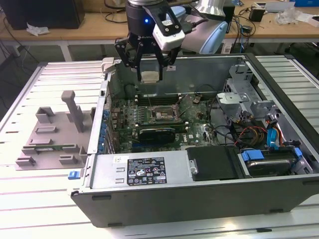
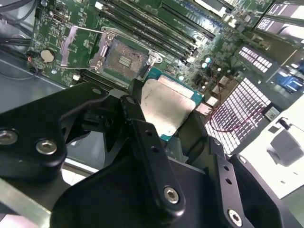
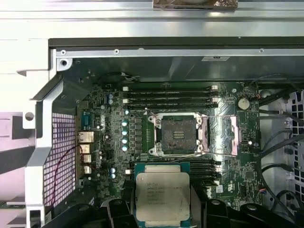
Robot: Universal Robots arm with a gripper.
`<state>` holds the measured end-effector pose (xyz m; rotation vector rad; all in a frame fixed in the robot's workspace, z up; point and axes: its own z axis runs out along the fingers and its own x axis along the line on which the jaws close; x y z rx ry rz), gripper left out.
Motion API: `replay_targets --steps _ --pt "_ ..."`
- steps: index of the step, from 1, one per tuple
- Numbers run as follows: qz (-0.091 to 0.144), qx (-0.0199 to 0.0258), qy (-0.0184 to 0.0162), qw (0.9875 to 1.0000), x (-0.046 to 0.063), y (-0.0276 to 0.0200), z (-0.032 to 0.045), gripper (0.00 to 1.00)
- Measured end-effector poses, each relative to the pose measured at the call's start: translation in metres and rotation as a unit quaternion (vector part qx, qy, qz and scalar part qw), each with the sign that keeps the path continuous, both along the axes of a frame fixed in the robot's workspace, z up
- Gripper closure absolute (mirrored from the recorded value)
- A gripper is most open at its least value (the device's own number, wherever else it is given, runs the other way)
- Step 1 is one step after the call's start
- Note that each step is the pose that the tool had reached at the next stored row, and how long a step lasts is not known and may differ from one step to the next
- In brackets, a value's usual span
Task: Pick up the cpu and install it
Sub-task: 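Pick up the cpu and move it towards the insertion slot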
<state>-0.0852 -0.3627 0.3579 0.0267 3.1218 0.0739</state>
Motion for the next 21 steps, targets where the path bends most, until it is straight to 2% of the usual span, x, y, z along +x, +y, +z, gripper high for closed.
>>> replay_targets --steps 6,14,16,18,21 --pt "0.001 0.0039 0.0 1.0 0.005 0.0016 -0.0101 0.45" --pt "0.002 0.005 0.0 1.0 0.01 0.0027 -0.0238 0.45" --pt "0.003 0.0052 0.0 1.0 0.013 0.0044 -0.0321 0.45" --pt "0.004 0.0052 0.0 1.0 0.013 0.0055 -0.0356 0.45" --pt "0.005 0.0056 0.0 1.0 0.014 0.0099 -0.0417 0.45"
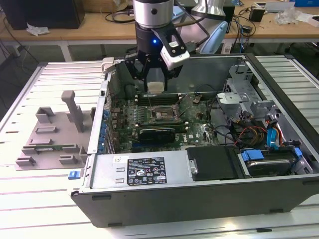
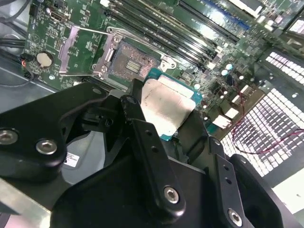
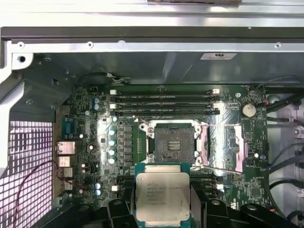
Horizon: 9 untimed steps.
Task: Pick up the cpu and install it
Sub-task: 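Pick up the cpu and move it towards the insertion slot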
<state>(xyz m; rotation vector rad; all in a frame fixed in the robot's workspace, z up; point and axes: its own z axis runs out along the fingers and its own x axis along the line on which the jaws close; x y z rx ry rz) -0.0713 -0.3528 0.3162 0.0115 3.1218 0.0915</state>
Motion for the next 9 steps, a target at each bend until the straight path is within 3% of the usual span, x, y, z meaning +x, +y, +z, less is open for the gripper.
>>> replay_targets --steps 9 --pt "0.001 0.0013 0.0 1.0 0.009 0.0122 -0.0188 0.45"
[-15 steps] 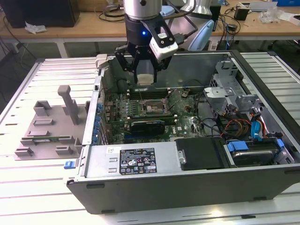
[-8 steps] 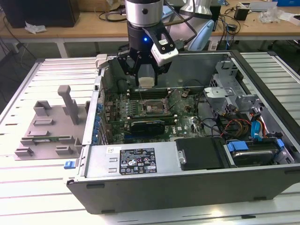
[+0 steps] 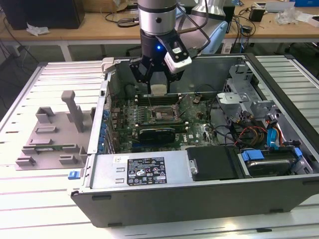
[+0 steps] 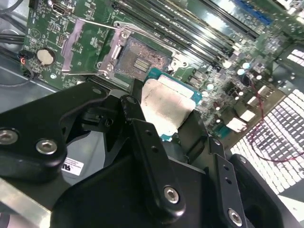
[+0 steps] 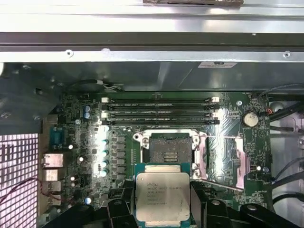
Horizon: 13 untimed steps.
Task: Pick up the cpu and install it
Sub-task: 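Pick up the cpu and move it towards the insertion slot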
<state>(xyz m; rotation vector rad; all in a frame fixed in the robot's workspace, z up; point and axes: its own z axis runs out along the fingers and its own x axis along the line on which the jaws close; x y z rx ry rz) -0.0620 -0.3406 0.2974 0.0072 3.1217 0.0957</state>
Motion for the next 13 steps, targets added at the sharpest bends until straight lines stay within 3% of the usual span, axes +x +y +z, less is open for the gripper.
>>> replay_targets --steps 6,13 --pt "0.0 0.0001 0.0 1.0 0.0046 0.0038 -0.0102 0.45" --pt "0.0 0.0 0.0004 1.0 0.0059 0.0043 -0.0117 0.45"
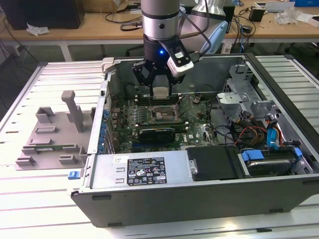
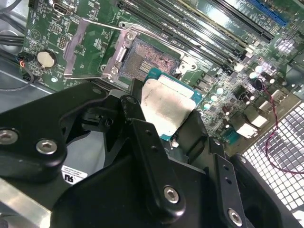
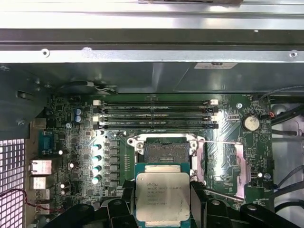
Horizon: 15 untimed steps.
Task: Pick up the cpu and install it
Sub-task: 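Pick up the cpu and move it towards the insertion slot, then place the cpu into insertion slot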
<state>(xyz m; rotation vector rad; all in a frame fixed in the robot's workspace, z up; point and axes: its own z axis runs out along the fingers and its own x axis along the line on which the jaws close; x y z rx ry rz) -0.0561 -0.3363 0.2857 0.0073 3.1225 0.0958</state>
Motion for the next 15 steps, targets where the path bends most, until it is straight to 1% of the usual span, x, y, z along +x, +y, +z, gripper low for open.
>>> replay_targets --steps 12,14,15 --pt "0.0 0.0002 0.0007 1.0 0.0022 0.0 0.0 0.45" --pt "-0.024 0.0002 0.0008 0.9997 0.0023 0.0 -0.0003 0.45" --pt "-0.044 0.0002 0.0007 0.999 0.0023 0.0 -0.0006 0.45"
